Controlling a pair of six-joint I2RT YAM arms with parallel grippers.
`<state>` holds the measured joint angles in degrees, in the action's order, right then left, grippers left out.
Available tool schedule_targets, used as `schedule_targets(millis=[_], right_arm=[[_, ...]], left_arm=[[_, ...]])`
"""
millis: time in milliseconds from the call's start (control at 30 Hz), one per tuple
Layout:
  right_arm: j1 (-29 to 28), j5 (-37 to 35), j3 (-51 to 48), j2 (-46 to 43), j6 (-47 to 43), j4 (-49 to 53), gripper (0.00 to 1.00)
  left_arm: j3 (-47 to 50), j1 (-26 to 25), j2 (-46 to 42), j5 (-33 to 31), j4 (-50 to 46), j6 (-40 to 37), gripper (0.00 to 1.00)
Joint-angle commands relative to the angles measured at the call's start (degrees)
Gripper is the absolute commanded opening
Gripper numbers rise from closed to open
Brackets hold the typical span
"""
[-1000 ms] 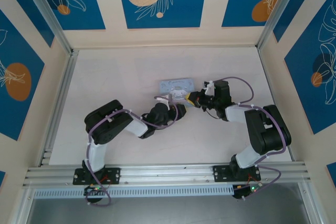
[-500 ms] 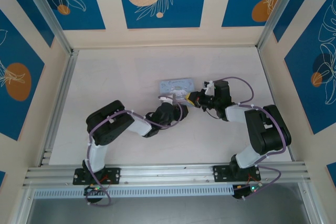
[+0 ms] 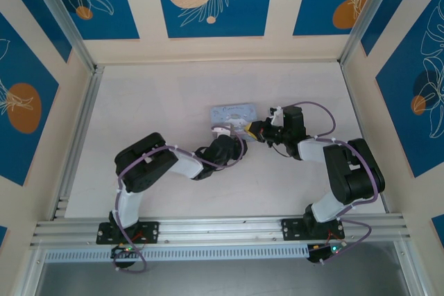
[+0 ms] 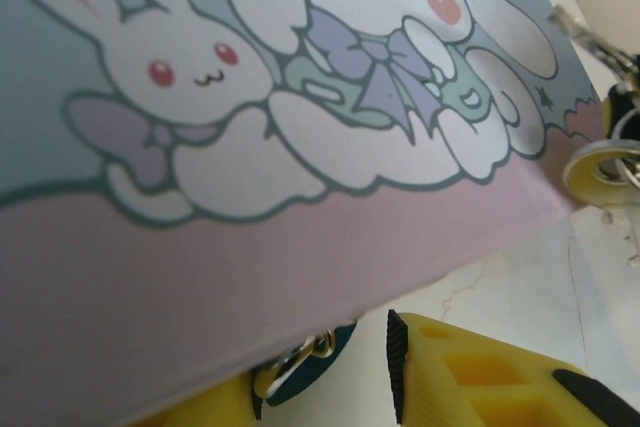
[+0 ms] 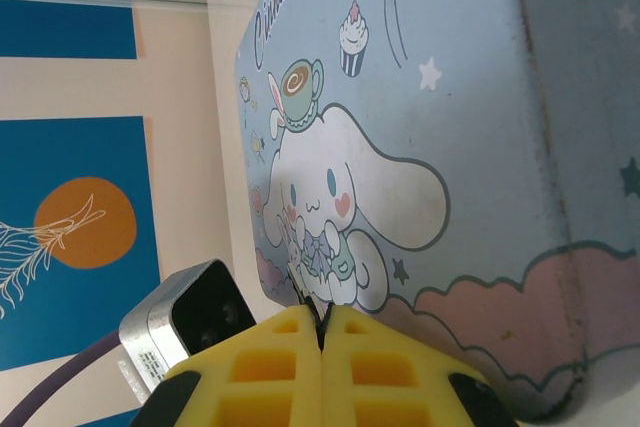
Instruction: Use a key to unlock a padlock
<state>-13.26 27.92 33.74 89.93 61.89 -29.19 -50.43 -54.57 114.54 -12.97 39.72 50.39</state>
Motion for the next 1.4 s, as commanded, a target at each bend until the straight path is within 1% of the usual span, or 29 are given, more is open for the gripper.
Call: schedule_targets(millis=[0, 100, 133, 267, 600, 667, 767, 933, 1033, 1167, 1367], right_arm=[[0.4, 1.2, -0.3, 0.3, 0.2, -0.8, 0.00], [0.4, 1.2, -0.3, 0.3, 0.2, -0.8, 0.00], [0.5, 1.2, -0.3, 0.2, 0.3, -0.8, 0.00], [0.4, 1.3, -0.3, 0.2, 0.2, -0.8, 0.00], [1.8, 2.5, 0.7, -1.2, 0.8, 0.0, 0.00], [2.9, 3.0, 0.9, -3.2, 1.4, 0.5, 0.00], [4.7, 3.4, 0.3, -8.8, 1.9, 3.0, 0.00], [5.7, 3.2, -4.3, -22.8, -2.2, 14.9, 0.00], [6.6, 4.0, -9.6, -29.4, -2.5, 17.3, 0.00], [7.1, 5.4, -16.6, -33.9, 0.0, 15.1, 0.00], [4.8, 5.5, -23.0, -32.9, 4.5, 6.2, 0.00]], left_arm=[[-1.5, -0.7, 2.2, 0.2, 0.7, 1.8, 0.33], [-1.8, -0.7, 2.6, 0.3, 1.1, 2.6, 0.30], [-1.9, -0.7, 2.7, 0.3, 1.4, 2.8, 0.27], [-2.3, -0.6, 3.3, 0.4, 2.1, 3.6, 0.22], [-2.3, -0.3, 2.7, 2.3, 2.5, 6.0, 0.00], [-1.7, -0.1, 1.8, 3.2, 2.1, 6.6, 0.00], [-0.7, 0.5, -0.2, 6.0, 1.5, 8.0, 0.00], [0.5, 3.2, -3.3, 14.9, 1.1, 11.0, 0.00], [1.1, 5.2, -4.6, 19.9, 2.5, 12.7, 0.00], [1.5, 7.0, -5.8, 24.1, 4.7, 14.0, 0.00], [2.7, 8.5, -6.7, 27.9, 8.4, 15.6, 0.00]])
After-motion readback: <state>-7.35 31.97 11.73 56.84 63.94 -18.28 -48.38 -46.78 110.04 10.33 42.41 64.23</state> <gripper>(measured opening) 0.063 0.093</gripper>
